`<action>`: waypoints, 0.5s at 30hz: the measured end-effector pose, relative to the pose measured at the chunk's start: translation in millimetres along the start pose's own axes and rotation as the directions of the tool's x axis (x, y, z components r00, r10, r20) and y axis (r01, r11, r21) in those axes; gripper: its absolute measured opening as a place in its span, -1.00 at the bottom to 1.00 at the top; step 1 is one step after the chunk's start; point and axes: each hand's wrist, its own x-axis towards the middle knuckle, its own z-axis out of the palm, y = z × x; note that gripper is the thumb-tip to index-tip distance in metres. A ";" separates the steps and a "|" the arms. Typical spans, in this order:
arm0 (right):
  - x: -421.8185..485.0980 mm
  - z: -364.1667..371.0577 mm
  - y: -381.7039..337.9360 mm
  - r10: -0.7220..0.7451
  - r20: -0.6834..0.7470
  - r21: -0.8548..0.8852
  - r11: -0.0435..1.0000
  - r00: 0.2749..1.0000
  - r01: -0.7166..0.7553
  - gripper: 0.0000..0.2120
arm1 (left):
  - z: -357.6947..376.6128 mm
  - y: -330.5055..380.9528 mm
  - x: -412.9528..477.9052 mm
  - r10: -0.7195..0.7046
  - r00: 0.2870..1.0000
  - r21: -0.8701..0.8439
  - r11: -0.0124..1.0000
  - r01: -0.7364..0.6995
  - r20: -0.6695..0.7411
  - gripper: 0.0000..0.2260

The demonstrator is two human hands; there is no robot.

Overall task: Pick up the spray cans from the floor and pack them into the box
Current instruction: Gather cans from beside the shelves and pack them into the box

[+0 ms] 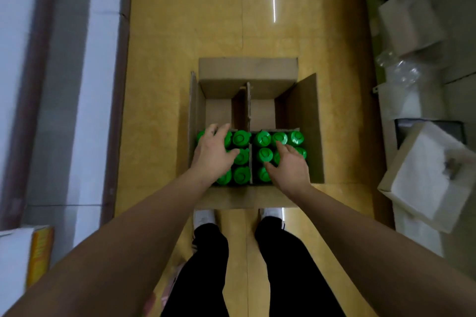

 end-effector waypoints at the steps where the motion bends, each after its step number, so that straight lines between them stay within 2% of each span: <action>1: -5.5 -20.3 -9.3 -0.011 -0.013 -0.002 1.000 1.000 0.011 -0.27 | -17.9 17.0 -5.1 0.026 1.000 0.008 1.000 -0.026 -0.015 -0.33; 5: -24.2 -114.3 -55.0 -0.074 -0.097 0.000 0.997 0.993 0.074 -0.26 | -104.8 83.2 -29.5 0.141 0.989 0.095 0.986 -0.137 -0.044 -0.30; 9: -47.4 -229.7 -109.3 -0.173 -0.251 -0.036 0.985 0.952 0.170 -0.27 | -214.4 155.4 -55.4 0.301 0.948 0.218 0.937 -0.274 -0.105 -0.26; 12: -73.9 -321.2 -151.3 -0.227 -0.421 -0.097 0.974 0.878 0.205 -0.25 | -304.3 215.1 -79.2 0.405 0.876 0.269 0.902 -0.337 -0.261 -0.27; 15: -100.4 -405.2 -188.9 -0.316 -0.528 -0.159 0.949 0.788 0.274 -0.24 | -389.0 265.9 -108.1 0.502 0.781 0.349 0.855 -0.383 -0.372 -0.29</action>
